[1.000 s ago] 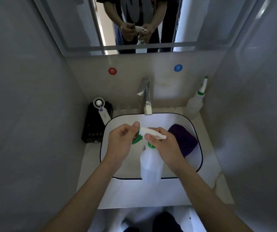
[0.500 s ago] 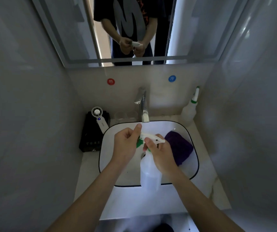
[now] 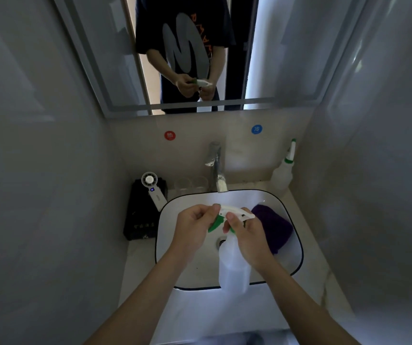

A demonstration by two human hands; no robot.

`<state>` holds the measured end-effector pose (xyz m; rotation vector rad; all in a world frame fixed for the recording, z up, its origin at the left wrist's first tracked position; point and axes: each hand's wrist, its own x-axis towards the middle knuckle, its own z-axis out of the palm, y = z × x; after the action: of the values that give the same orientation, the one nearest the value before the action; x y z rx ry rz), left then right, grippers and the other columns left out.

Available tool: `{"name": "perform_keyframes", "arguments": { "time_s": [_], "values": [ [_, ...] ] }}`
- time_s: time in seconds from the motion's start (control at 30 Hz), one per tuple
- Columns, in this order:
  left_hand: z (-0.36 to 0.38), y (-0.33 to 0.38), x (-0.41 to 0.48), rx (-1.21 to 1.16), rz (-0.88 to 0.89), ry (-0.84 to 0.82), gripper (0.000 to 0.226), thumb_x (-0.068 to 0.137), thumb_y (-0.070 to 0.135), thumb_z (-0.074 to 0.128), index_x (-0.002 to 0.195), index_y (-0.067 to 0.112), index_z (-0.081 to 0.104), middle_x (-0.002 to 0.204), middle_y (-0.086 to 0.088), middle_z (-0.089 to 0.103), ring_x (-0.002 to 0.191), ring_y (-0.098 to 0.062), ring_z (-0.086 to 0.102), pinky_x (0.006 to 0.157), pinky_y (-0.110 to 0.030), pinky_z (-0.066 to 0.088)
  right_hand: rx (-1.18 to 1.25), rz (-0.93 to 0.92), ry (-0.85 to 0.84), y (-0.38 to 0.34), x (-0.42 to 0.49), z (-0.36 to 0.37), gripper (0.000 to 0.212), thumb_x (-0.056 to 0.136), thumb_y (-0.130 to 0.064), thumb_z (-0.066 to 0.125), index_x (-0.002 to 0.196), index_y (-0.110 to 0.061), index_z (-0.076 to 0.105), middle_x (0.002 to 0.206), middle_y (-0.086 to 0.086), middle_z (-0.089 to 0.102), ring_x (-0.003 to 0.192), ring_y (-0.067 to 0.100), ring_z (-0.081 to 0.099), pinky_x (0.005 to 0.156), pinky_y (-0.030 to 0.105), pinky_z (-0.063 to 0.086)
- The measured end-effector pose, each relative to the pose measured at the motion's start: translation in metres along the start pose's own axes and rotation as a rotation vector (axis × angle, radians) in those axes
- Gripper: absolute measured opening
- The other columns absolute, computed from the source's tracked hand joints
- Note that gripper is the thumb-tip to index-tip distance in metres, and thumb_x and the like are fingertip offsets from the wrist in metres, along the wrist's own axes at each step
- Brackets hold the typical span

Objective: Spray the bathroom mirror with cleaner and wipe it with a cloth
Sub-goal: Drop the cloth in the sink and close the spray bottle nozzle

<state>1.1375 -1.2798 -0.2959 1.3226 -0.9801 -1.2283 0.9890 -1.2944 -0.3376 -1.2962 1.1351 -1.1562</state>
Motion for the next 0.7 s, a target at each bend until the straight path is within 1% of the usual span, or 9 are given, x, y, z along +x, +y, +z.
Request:
{"name": "perform_keyframes", "arguments": {
  "time_s": [0.03,0.1,0.17,0.23,0.37,0.47,0.53,0.63,0.7],
  "values": [
    [0.002,0.001,0.001,0.01,0.0,0.008,0.039,0.095,0.029,0.07,0.071,-0.002,0.067,0.065,-0.008,0.058,0.064,-0.016,0.05,0.065,-0.027,0.044,-0.016,-0.007,0.003,0.001,-0.001,0.0,0.024,0.102,-0.02,0.058,0.091,0.0,0.066,0.074,-0.002,0.069,0.074,0.011,0.064,0.072,0.022,0.051],
    [0.006,0.002,0.003,0.039,-0.003,0.03,0.045,0.094,0.036,0.071,0.06,0.009,0.062,0.057,-0.001,0.055,0.055,-0.011,0.048,0.056,-0.019,0.042,-0.039,-0.028,0.007,0.001,-0.003,0.002,0.024,0.103,-0.02,0.056,0.094,0.0,0.066,0.075,-0.004,0.068,0.075,0.012,0.064,0.073,0.023,0.051],
    [0.01,0.002,0.005,0.064,0.002,0.05,0.05,0.094,0.041,0.07,0.053,0.015,0.056,0.051,0.003,0.05,0.05,-0.009,0.046,0.05,-0.016,0.04,-0.055,-0.041,0.013,0.001,-0.005,0.002,0.023,0.104,-0.021,0.055,0.096,-0.002,0.066,0.076,-0.006,0.068,0.076,0.014,0.064,0.073,0.023,0.051],
    [0.012,0.001,0.007,0.068,0.014,0.052,0.051,0.093,0.041,0.07,0.052,0.016,0.054,0.049,0.005,0.049,0.048,-0.008,0.045,0.048,-0.015,0.039,-0.072,-0.047,0.021,0.001,-0.007,0.002,0.024,0.104,-0.024,0.054,0.098,-0.005,0.067,0.078,-0.006,0.067,0.077,0.014,0.064,0.073,0.022,0.051],
    [0.005,0.002,0.007,0.056,0.028,0.012,0.042,0.095,0.033,0.07,0.058,0.013,0.064,0.053,0.004,0.056,0.052,-0.007,0.05,0.053,-0.015,0.043,-0.071,-0.037,0.032,-0.002,-0.005,0.004,0.024,0.104,-0.023,0.054,0.095,-0.005,0.067,0.078,-0.004,0.067,0.077,0.013,0.063,0.074,0.022,0.051],
    [0.0,0.002,0.004,-0.001,-0.028,-0.026,0.026,0.095,0.023,0.07,0.077,0.006,0.074,0.065,0.001,0.067,0.062,-0.008,0.059,0.062,-0.018,0.05,-0.055,-0.031,0.026,-0.003,-0.004,0.005,0.025,0.104,-0.021,0.054,0.09,-0.004,0.066,0.077,-0.003,0.067,0.078,0.013,0.063,0.074,0.023,0.052],
    [-0.003,0.003,0.002,-0.029,-0.048,-0.044,0.023,0.095,0.019,0.069,0.086,-0.001,0.075,0.072,-0.005,0.07,0.069,-0.012,0.062,0.068,-0.023,0.051,-0.034,-0.037,0.026,-0.002,-0.004,0.005,0.024,0.104,-0.018,0.054,0.09,-0.003,0.065,0.075,-0.002,0.067,0.078,0.015,0.064,0.075,0.025,0.052],
    [-0.003,0.004,-0.001,-0.012,-0.039,-0.043,0.026,0.095,0.022,0.07,0.083,-0.001,0.073,0.08,-0.019,0.07,0.074,-0.019,0.062,0.075,-0.031,0.051,-0.037,-0.022,0.022,-0.001,-0.005,0.004,0.021,0.104,-0.021,0.054,0.093,-0.007,0.066,0.077,-0.002,0.067,0.08,0.02,0.065,0.078,0.031,0.053],
    [0.001,0.006,0.0,0.018,-0.021,-0.024,0.031,0.095,0.026,0.07,0.072,0.005,0.069,0.068,-0.01,0.065,0.065,-0.014,0.057,0.064,-0.022,0.048,-0.04,-0.025,0.018,-0.001,-0.005,0.004,0.021,0.104,-0.023,0.054,0.094,-0.009,0.066,0.078,-0.002,0.067,0.082,0.023,0.065,0.078,0.032,0.053]
  ]
}}
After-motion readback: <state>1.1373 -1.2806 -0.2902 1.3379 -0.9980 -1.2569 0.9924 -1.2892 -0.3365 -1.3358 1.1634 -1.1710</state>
